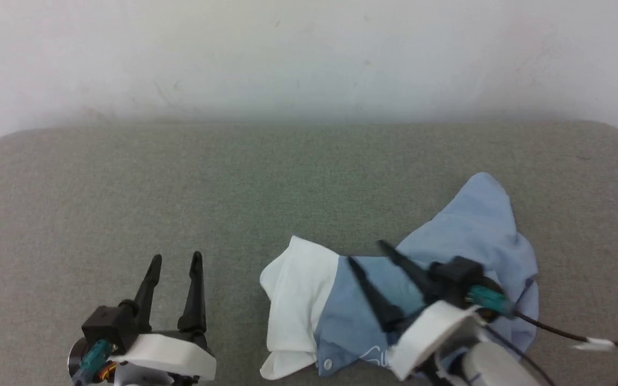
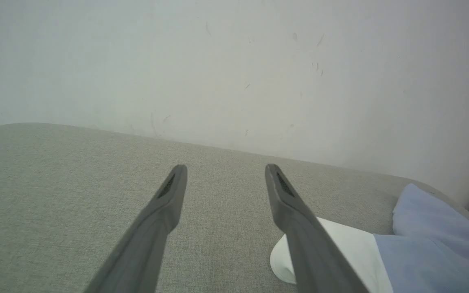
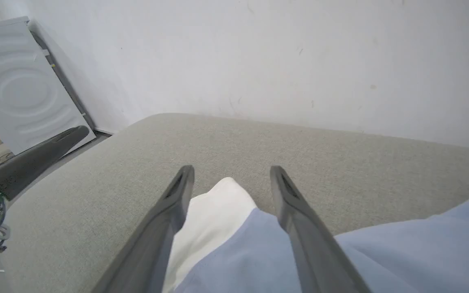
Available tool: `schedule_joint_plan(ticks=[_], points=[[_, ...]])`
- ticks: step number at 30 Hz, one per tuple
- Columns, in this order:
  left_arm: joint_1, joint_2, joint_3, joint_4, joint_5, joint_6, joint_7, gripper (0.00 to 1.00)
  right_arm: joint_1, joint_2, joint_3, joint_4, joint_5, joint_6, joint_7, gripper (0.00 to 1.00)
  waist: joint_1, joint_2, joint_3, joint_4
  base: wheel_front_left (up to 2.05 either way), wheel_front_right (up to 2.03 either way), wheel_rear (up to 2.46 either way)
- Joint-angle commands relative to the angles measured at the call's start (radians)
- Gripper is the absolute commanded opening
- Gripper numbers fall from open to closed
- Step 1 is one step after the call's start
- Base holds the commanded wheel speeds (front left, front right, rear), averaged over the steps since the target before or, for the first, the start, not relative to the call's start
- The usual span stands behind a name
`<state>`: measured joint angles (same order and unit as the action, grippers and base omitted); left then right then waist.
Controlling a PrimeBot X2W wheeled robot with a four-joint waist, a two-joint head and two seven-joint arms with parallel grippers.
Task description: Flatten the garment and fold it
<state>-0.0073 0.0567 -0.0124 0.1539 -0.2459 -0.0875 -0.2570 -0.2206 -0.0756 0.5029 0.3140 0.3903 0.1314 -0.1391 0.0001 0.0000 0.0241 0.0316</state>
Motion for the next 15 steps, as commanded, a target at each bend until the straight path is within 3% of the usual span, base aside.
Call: schedule_joint_plan(ticks=[1,10,15], points=[[0.009,-0.001,0.001,0.005,0.003,0.002,-0.005,1.00,0.034,-0.006,-0.047,-0.025,-0.029,-0.001,-0.009,1.00,-0.0001,0.0000,-0.018,-0.017,0.00,0.00,0.00],[0.021,0.008,-0.016,0.029,0.009,0.003,0.008,1.00,0.245,0.017,-0.433,-0.272,-0.205,-0.001,0.050,1.00,-0.0001,0.0000,-0.043,-0.063,0.00,0.00,0.00],[0.021,0.015,-0.023,0.033,0.009,0.009,0.028,1.00,0.337,0.024,-0.535,-0.408,-0.258,-0.001,0.099,1.00,-0.0001,0.0000,-0.039,-0.089,0.00,0.00,0.00]])
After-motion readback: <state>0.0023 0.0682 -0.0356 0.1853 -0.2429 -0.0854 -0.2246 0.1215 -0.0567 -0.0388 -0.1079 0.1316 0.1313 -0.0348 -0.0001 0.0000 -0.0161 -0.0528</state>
